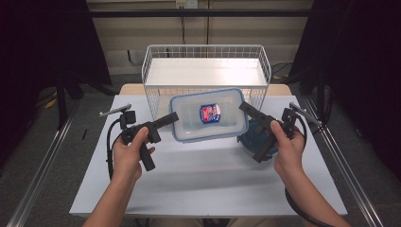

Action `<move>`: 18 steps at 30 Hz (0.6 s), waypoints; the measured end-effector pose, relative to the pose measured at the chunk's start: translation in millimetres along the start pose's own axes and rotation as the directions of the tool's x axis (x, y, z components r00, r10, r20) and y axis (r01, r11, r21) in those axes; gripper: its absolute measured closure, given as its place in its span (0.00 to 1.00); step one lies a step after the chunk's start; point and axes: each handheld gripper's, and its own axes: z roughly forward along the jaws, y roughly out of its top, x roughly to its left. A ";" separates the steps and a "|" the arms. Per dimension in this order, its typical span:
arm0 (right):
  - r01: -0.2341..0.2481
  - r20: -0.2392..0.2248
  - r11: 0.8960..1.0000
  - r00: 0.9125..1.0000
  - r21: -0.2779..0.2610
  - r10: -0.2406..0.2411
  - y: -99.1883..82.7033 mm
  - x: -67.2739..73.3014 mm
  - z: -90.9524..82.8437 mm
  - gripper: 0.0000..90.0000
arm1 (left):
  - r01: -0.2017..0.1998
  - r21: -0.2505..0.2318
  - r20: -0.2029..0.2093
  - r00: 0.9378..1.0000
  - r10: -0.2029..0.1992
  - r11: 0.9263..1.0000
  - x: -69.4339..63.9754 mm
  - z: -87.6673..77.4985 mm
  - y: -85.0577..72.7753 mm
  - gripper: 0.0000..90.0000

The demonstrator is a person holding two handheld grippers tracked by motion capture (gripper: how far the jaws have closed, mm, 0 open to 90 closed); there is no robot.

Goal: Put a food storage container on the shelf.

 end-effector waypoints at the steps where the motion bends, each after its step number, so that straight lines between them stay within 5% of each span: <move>1: 0.003 0.003 1.000 1.000 -0.003 -0.003 2.3 0.8 1.7 0.65 | 0.010 -0.005 -0.002 1.000 -0.010 1.000 -0.7 0.8 1.6 0.62; 18: 0.025 -0.018 0.999 1.000 -0.039 -0.026 27.8 13.0 27.1 0.66 | 0.037 -0.049 0.022 0.999 -0.036 0.998 0.2 7.7 27.9 0.62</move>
